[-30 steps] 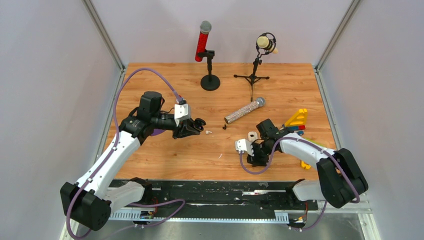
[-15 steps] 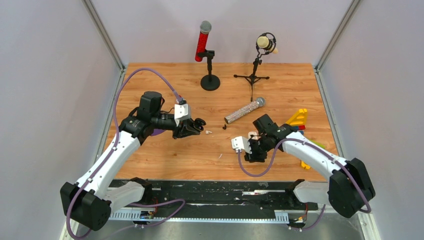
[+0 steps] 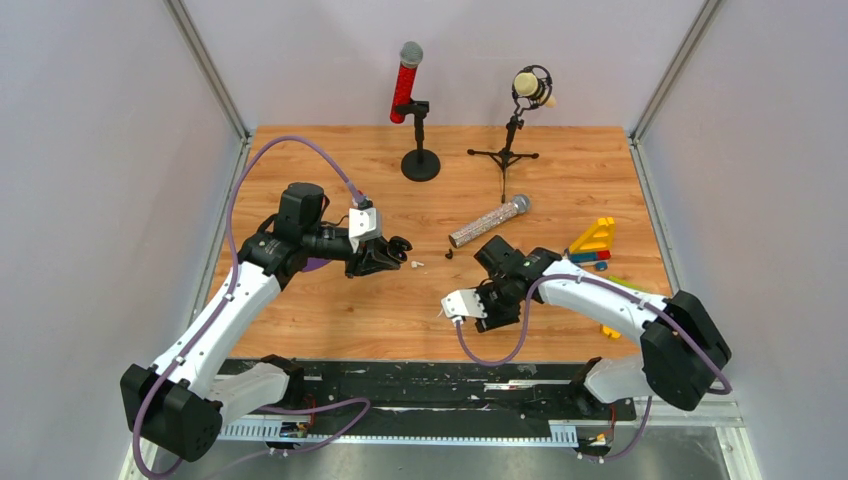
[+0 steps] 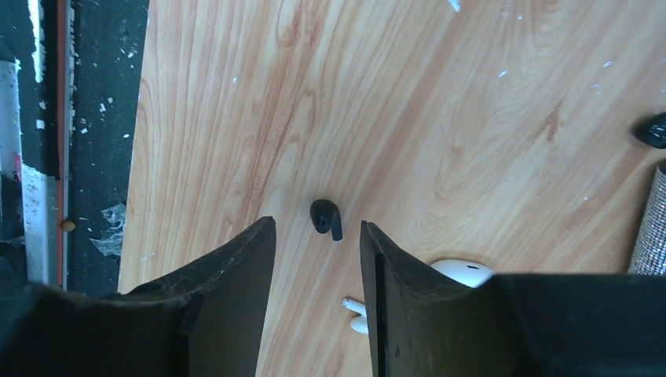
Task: Insert the wireless bluetooth earbuds into the charging case
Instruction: Pick up the left earbud from the center of the board.
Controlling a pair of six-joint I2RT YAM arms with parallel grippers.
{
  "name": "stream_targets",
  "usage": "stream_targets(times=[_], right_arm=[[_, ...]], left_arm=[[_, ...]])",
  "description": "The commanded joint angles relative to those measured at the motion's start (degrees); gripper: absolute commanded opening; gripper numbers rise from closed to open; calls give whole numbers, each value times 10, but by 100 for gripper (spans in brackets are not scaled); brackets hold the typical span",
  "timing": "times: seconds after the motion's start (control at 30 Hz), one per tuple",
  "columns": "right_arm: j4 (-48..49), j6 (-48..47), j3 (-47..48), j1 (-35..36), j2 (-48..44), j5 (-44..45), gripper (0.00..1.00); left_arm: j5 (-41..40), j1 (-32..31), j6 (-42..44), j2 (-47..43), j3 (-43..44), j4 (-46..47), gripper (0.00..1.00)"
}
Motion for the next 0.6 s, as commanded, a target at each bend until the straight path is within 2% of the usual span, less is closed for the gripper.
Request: stream_targets(times=[0.0, 0.57], right_arm=[[1, -18, 11, 20, 19, 50, 45], [2, -10, 20, 62, 95, 127, 43]], left_arm=[[4, 0, 11, -4, 4, 4, 19], [3, 0, 14, -2, 1, 4, 19]])
